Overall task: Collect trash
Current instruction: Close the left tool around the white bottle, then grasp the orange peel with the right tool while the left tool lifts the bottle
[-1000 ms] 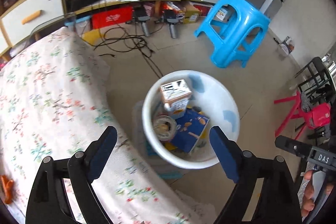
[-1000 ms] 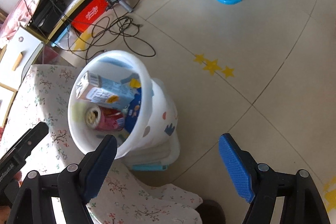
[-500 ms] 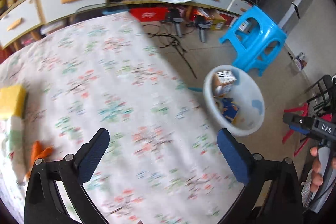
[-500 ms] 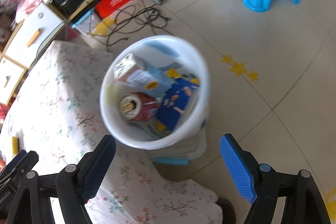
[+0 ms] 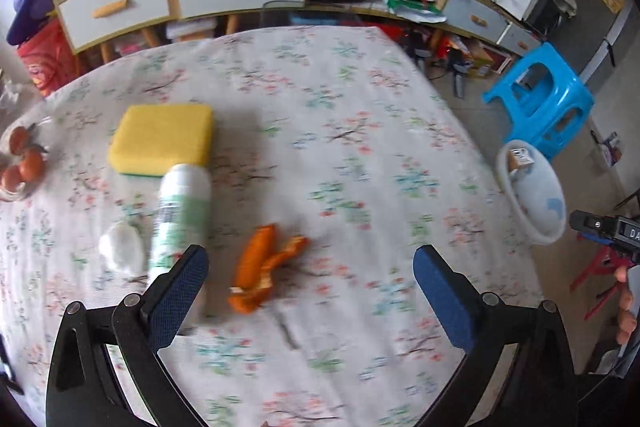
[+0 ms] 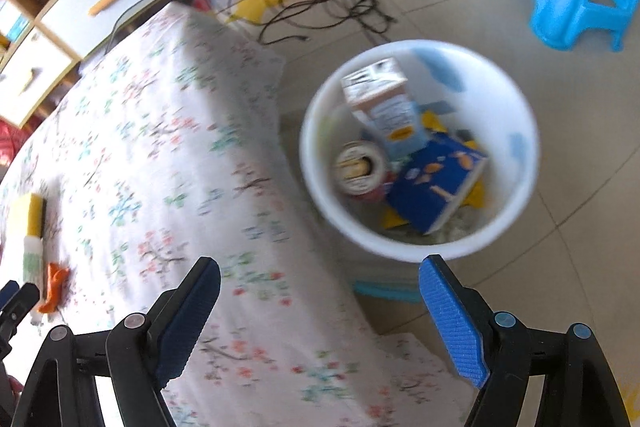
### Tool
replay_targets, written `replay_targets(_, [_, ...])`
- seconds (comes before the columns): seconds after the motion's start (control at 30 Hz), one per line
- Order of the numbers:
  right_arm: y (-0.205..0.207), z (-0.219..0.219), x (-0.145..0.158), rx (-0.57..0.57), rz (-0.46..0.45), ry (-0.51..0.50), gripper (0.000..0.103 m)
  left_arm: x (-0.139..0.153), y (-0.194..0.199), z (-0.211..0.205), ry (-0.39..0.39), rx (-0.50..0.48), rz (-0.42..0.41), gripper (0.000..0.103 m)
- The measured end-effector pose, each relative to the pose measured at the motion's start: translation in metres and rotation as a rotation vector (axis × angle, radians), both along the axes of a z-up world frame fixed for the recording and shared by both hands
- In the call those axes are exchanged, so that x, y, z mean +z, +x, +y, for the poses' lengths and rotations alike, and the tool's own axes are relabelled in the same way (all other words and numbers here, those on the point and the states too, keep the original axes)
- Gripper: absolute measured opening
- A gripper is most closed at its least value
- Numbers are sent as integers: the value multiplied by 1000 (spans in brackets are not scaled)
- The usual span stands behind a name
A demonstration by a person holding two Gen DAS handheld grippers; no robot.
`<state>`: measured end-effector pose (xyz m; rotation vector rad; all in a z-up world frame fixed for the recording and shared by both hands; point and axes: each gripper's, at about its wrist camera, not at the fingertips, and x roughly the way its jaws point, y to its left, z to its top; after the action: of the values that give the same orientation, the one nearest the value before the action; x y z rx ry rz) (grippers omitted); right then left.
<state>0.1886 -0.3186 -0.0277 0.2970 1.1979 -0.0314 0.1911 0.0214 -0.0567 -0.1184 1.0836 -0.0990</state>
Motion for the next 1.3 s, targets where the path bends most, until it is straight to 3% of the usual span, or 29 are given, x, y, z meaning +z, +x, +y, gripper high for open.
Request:
replay_targets(0.13, [6,34,-5,57,17,-15,86,-4,7,29,52,32,24,103])
replay_targets(0.3, [11,70,-13,117,36,-38,86,-19,18,62,-53,91,102,102])
replay_targets(0.43, [16,91,-17,142,44,-43,86,-25,22,73,-116,115,114,94])
replay_targets(0.6, [19,114,-22,169,55,-44,86,-31,26,74,-137,111,128,69])
replay_targets(0.73, [20,133,-26,193,64,-48,86,-40,26,75,-126,117,158,38])
replay_targets(1.3, [25,231,-41,329,88,-10,86,-1,-32,125,-177,153,56,38])
